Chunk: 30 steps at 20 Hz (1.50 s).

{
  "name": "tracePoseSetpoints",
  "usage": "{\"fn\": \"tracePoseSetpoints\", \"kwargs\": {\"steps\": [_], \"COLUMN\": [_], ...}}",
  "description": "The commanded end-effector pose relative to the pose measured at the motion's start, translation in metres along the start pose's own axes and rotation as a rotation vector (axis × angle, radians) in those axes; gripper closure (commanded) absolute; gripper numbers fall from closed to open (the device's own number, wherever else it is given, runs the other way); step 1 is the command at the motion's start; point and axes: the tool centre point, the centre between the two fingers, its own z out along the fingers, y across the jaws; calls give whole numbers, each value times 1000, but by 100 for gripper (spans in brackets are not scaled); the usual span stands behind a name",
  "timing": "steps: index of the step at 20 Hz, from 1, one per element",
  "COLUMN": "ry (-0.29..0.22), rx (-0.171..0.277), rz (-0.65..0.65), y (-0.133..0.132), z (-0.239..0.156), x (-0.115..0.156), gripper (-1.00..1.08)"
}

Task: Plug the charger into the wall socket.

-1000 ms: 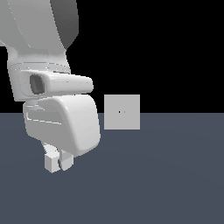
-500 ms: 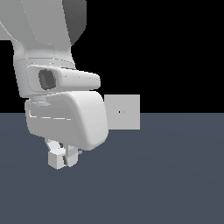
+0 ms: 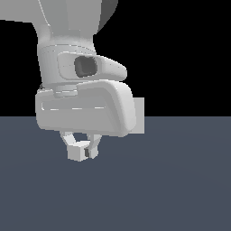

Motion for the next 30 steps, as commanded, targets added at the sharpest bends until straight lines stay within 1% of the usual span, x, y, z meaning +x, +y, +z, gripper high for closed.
{"fn": "tracePoseSetpoints", "kwargs": {"steps": [1, 9, 18, 30], "ry": [1, 2, 1, -1], "rx": [7, 30, 54, 74], "rz": [-44, -178, -314, -422], "y": [8, 28, 45, 56], "z": [-6, -21, -37, -48], "x": [7, 31, 59, 82], "gripper": [108, 108, 108, 108]}}
